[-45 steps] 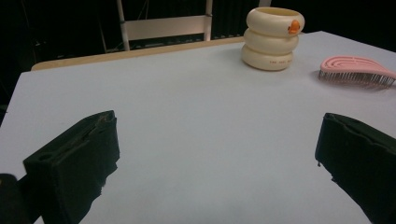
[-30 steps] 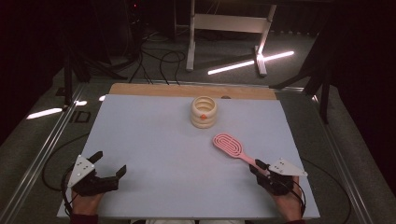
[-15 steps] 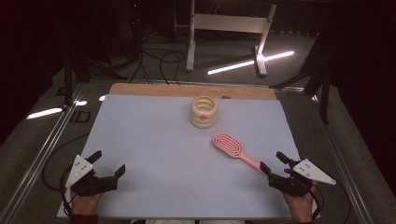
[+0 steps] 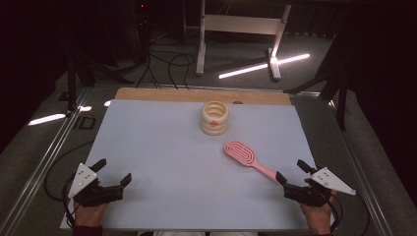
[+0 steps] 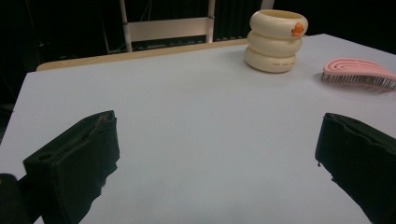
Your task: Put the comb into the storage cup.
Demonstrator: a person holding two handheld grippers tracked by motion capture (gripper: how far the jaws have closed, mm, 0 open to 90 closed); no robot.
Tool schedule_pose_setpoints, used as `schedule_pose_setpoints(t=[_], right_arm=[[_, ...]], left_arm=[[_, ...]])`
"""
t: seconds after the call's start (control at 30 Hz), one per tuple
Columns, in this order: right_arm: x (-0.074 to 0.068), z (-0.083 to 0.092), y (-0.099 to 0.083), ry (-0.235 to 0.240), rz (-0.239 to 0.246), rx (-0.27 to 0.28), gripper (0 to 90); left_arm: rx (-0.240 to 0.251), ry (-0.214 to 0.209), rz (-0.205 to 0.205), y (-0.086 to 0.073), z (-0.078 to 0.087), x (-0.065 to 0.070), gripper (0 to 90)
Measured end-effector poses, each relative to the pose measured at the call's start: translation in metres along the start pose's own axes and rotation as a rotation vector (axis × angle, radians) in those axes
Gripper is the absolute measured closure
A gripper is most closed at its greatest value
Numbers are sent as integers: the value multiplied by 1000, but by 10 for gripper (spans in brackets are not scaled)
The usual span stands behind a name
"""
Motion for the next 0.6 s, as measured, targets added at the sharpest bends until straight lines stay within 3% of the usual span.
schedule_pose_setpoints(t=[0.3, 0.4, 0.6], right_arm=[[1, -2, -2, 10, -20, -14, 89], [0, -5, -2, 28, -45, -38, 89], [0, -7, 4, 43, -48, -70, 108]], left_arm=[[-2, 0, 1, -1, 0, 0, 3], [-4, 0, 0, -1, 0, 1, 3], [-4, 3, 5, -1, -1, 1, 3]])
Point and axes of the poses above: each handheld gripper's, and its own axes: z roughly backward along the jaws, y roughly out of its top, x roughly to its right, the point moved 6 cm from there along -z, roughly forward along the jaws, and after that the axes turned 7 degrees about x, right-handed, at the moved point
